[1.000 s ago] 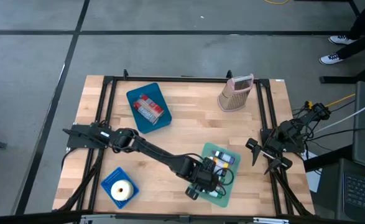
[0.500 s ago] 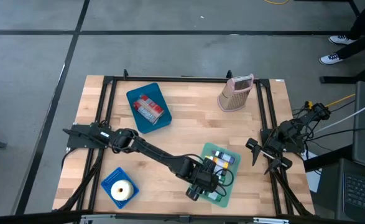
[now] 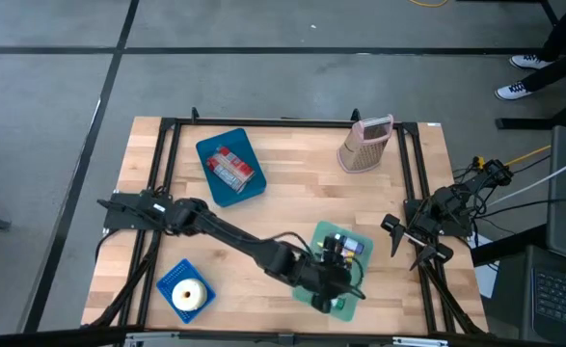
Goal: Pick & Place Food Item
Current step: Return to Home Position
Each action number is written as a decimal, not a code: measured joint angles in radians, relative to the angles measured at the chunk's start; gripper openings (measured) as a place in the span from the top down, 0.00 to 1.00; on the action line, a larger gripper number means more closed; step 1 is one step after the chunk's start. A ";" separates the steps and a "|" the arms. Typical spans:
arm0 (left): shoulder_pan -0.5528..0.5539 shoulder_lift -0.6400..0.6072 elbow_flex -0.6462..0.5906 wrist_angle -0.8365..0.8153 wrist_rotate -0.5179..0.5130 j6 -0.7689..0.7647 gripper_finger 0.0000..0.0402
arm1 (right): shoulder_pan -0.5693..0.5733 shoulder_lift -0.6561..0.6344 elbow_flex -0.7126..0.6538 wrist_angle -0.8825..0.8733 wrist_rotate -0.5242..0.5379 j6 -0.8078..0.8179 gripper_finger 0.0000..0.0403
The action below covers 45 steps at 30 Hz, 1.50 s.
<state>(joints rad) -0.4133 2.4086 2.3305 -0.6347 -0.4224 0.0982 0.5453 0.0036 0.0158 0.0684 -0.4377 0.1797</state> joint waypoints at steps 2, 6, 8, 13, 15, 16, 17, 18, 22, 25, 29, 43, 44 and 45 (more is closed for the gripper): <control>-0.001 -0.053 -0.018 0.089 0.026 0.016 0.56 | 0.000 0.000 0.000 0.005 0.000 0.019 0.37; -0.010 -0.174 -0.018 0.102 0.032 0.043 0.59 | 0.000 0.000 0.000 0.006 0.000 0.041 0.37; -0.018 -0.234 -0.018 0.096 0.032 0.037 0.60 | 0.000 0.000 0.000 0.001 -0.001 0.042 0.37; -0.070 -0.392 -0.018 0.092 0.031 -0.059 0.62 | 0.000 0.000 0.000 0.051 -0.010 0.095 0.37; -0.109 -0.440 -0.018 0.085 0.028 -0.069 0.62 | 0.000 0.000 0.000 0.129 -0.051 0.176 0.37; -0.129 -0.458 -0.018 0.082 0.025 -0.060 0.62 | 0.000 0.000 0.000 0.167 -0.099 0.209 0.37; -0.146 -0.474 -0.018 0.088 0.025 -0.037 0.63 | 0.000 0.000 0.000 0.209 -0.157 0.230 0.37; -0.166 -0.492 -0.019 0.088 0.023 0.006 0.63 | 0.000 0.000 0.000 0.258 -0.220 0.244 0.37; -0.220 -0.561 -0.019 0.040 -0.003 0.164 0.62 | 0.000 0.000 0.020 0.324 -0.362 0.262 0.37; -0.257 -0.595 -0.019 -0.047 -0.045 -0.040 0.61 | 0.000 0.000 0.035 0.322 -0.407 0.237 0.37; -0.284 -0.636 -0.020 -0.182 -0.018 -0.176 0.61 | 0.000 0.000 0.028 0.278 -0.625 0.060 0.37; -0.417 -0.627 -0.295 0.094 -0.226 -0.155 0.61 | 0.006 0.072 0.000 -0.001 -0.246 0.027 0.37; -0.425 -0.627 -0.326 0.136 -0.237 -0.147 0.61 | 0.000 0.091 0.000 0.000 -0.196 0.046 0.37; -0.431 -0.629 -0.360 0.185 -0.246 -0.137 0.61 | -0.005 0.112 0.000 0.003 -0.143 0.067 0.37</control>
<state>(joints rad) -0.8446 1.7800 1.9702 -0.4494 -0.6681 -0.0383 0.5405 0.1152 0.0158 0.0712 -0.5805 0.2464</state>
